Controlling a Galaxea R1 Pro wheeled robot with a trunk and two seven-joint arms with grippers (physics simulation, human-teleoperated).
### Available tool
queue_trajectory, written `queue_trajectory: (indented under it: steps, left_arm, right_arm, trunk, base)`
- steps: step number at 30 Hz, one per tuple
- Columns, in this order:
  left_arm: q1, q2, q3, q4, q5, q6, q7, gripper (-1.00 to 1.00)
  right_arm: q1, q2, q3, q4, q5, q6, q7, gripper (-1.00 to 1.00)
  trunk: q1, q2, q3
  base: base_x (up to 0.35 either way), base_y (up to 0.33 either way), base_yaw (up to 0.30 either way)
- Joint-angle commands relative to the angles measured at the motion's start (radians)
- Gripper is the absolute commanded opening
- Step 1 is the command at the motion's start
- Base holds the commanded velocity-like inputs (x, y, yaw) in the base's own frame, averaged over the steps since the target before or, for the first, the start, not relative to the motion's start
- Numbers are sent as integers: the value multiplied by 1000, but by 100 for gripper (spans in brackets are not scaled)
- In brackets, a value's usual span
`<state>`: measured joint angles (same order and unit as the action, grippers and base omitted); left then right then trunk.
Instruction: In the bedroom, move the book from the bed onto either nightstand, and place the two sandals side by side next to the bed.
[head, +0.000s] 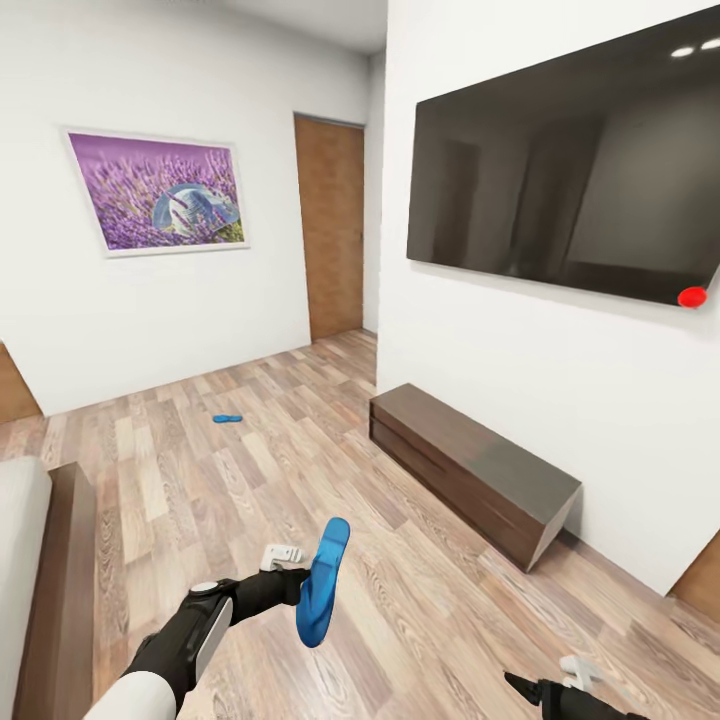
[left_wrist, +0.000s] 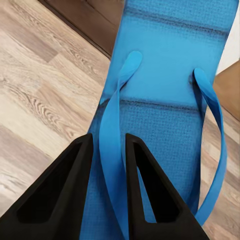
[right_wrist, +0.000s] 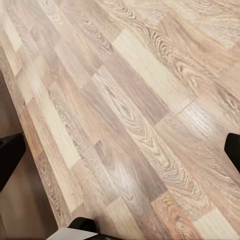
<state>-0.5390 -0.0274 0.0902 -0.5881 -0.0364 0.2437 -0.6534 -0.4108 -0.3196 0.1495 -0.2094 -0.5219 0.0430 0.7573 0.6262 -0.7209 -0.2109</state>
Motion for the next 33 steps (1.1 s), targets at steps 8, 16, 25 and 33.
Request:
queue_trajectory:
  steps: [8, 16, 25, 33]
  left_arm:
    - [-1, -2, 8, -1, -5, 8, -3, -100]
    - [-1, -2, 8, -1, -5, 7, -3, -100]
    - [-1, -2, 8, -1, -5, 8, -3, -100]
    - [-1, -2, 8, -1, -5, 8, -3, -100]
  right_arm:
    - [0, -1, 7, -1, -10, 5, 2, 100]
    - [0, -1, 7, -1, -10, 5, 1, 100]
    - [0, -1, 7, -1, -10, 5, 1, 100]
    - [0, -1, 7, -1, -10, 5, 1, 100]
  trunk:
    - [0, -1, -2]
    - [0, -1, -2]
    - [0, -1, -2]
    - [0, -1, -2]
  base:
    - [0, 0, 262]
    - [0, 0, 262]
    - [80, 0, 262]
    - [309, 0, 262]
